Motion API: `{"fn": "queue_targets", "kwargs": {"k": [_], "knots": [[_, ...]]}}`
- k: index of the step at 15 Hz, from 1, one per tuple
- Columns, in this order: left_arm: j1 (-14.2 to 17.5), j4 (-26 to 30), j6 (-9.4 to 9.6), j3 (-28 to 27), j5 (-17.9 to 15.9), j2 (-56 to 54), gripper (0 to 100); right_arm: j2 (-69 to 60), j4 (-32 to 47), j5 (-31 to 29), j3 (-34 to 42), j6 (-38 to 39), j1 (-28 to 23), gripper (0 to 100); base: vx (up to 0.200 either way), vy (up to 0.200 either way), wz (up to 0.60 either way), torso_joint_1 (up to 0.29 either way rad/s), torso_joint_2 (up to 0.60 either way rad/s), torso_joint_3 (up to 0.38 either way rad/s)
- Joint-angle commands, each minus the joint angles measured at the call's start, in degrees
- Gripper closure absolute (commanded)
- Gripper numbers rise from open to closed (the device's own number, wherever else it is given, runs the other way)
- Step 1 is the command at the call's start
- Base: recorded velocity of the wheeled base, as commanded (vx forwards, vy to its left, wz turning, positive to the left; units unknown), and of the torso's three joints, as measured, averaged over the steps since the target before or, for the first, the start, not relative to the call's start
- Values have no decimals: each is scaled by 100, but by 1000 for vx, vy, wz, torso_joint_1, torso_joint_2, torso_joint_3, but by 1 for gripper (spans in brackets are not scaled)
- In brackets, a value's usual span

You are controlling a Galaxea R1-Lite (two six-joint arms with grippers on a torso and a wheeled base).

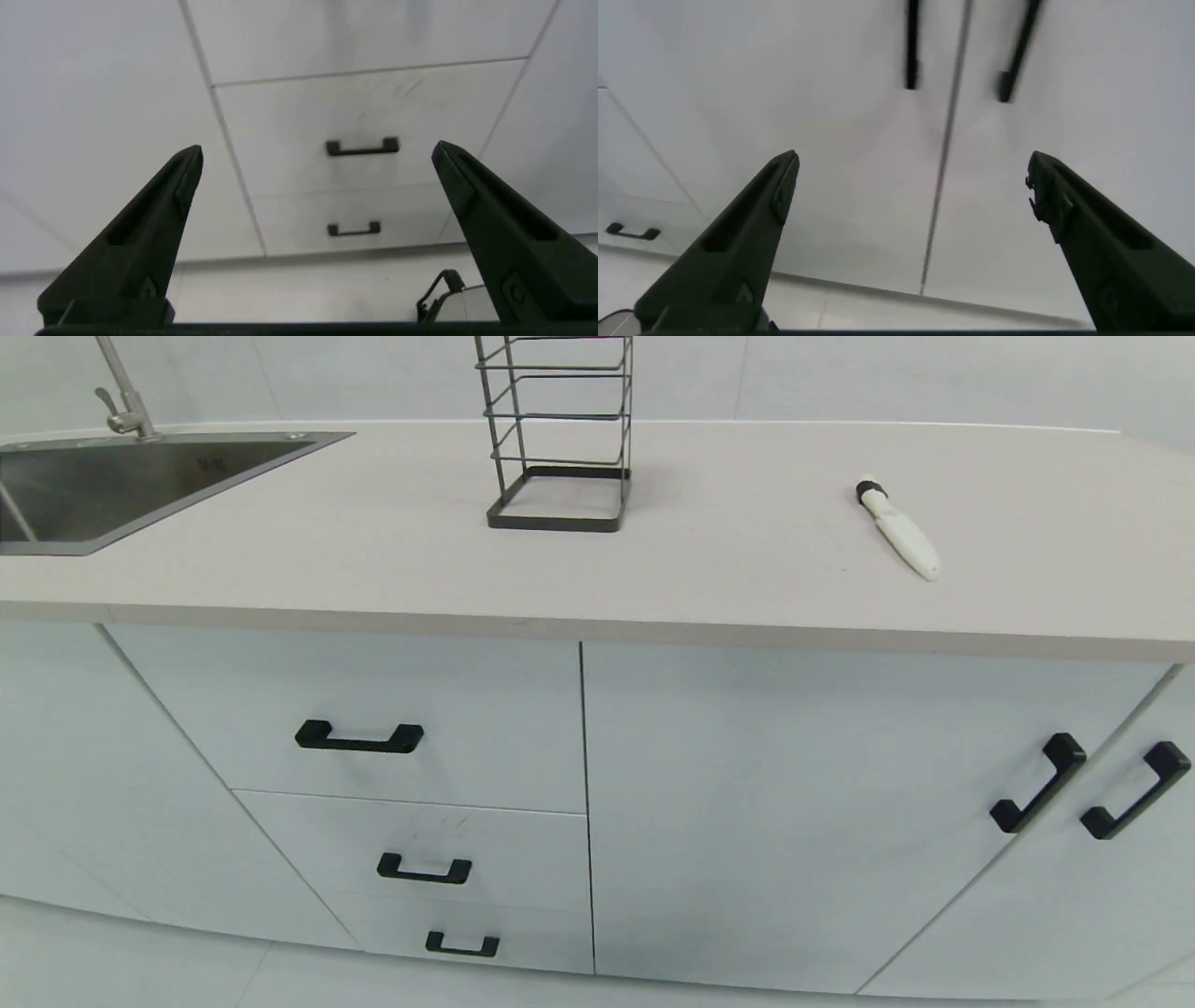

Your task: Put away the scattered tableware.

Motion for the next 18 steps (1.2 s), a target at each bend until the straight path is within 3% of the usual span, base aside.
{"fn": "queue_targets", "kwargs": {"k": [1, 5, 6, 8, 13, 14, 16, 18], "knots": [[14, 1, -16, 18, -22, -148, 0, 7, 2, 4, 1, 1, 4, 0, 0, 0, 0, 0, 0, 0], [14, 1, -77, 18, -30, -148, 0, 7, 2, 4, 1, -8, 4, 0, 0, 0, -450, 1, 2, 2], [14, 1, -25, 18, -22, -148, 0, 7, 2, 4, 1, -8, 4, 0, 0, 0, 0, 0, 0, 0], [14, 10, -121, 18, 5, -148, 0, 7, 2, 4, 1, -8, 4, 0, 0, 0, 0, 0, 0, 0], [14, 19, -156, 18, 31, -148, 0, 7, 2, -5, 1, 1, -5, 0, 0, 0, 0, 17, -58, -43], [14, 19, -192, 18, 31, -148, 0, 7, 2, -5, -8, 1, -5, 0, 0, 0, 0, 95, -315, -246], [14, 72, -464, 9, 66, -148, 0, 7, 2, -5, -8, 1, -5, 0, 0, 0, 0, 71, -207, -273], [14, 72, -526, 9, 66, -148, 0, 7, 2, -5, -8, 1, 4, 0, 0, 0, 0, 180, -547, -303]]}}
